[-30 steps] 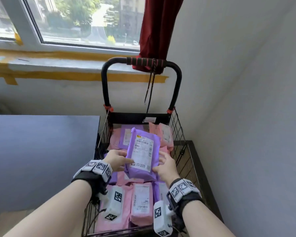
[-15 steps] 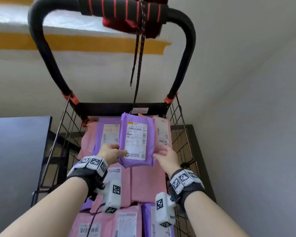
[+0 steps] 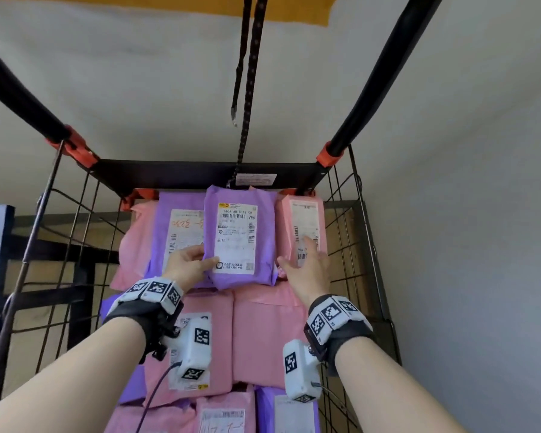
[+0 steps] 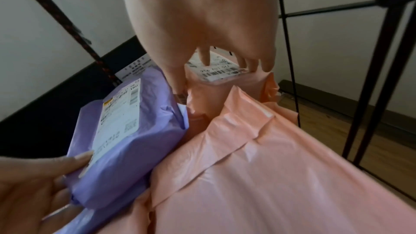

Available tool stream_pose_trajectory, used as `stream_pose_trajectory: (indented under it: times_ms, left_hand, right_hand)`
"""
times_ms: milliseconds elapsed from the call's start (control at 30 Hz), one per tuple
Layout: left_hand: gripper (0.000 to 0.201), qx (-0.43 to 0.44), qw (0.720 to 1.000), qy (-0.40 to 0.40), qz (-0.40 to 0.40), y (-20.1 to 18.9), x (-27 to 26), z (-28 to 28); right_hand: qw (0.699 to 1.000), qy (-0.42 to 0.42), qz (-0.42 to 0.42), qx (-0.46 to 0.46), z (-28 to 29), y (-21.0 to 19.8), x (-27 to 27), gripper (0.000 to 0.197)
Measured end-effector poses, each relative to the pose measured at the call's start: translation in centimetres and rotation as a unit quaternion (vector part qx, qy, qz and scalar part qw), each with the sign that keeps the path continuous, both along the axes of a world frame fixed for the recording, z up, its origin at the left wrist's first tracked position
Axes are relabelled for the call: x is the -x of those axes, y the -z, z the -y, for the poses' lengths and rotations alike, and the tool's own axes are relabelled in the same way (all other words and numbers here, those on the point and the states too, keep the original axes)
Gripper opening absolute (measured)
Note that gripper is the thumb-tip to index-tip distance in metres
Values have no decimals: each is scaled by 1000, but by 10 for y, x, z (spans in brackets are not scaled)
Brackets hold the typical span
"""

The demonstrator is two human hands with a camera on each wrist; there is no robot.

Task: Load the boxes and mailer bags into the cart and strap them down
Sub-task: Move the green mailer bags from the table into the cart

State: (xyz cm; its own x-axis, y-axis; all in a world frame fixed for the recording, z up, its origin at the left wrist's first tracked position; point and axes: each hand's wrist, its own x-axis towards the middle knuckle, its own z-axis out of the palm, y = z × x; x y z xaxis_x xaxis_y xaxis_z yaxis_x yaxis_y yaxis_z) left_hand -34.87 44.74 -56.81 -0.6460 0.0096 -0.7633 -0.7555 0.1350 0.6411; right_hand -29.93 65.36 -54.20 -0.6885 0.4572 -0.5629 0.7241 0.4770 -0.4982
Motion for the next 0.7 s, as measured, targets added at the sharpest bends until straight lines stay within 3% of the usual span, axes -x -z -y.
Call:
stream_pose_trajectory:
  times_ms: [100,200,333,567,700]
  left_hand:
    - [25,8,1000,-11,7,3,-2,10]
    - [26,-9,1000,-22,18,0,-1,15]
    - [26,-28,999,-16,19,2,3,18]
    - [27,-46,999,18,12,-3,5,27]
    - [18,-1,1000,15,-22,-6,7,31]
  right_hand:
    - [999,7,-14,28,4,0,-1,64]
    - [996,59,-49,48,-2,-2,5,45]
    - [997,70,-15,14,-14,8,10,40]
    - [988,112,-56,92,4,20,15,69]
    - [998,55,-30,17,15,21,13,73]
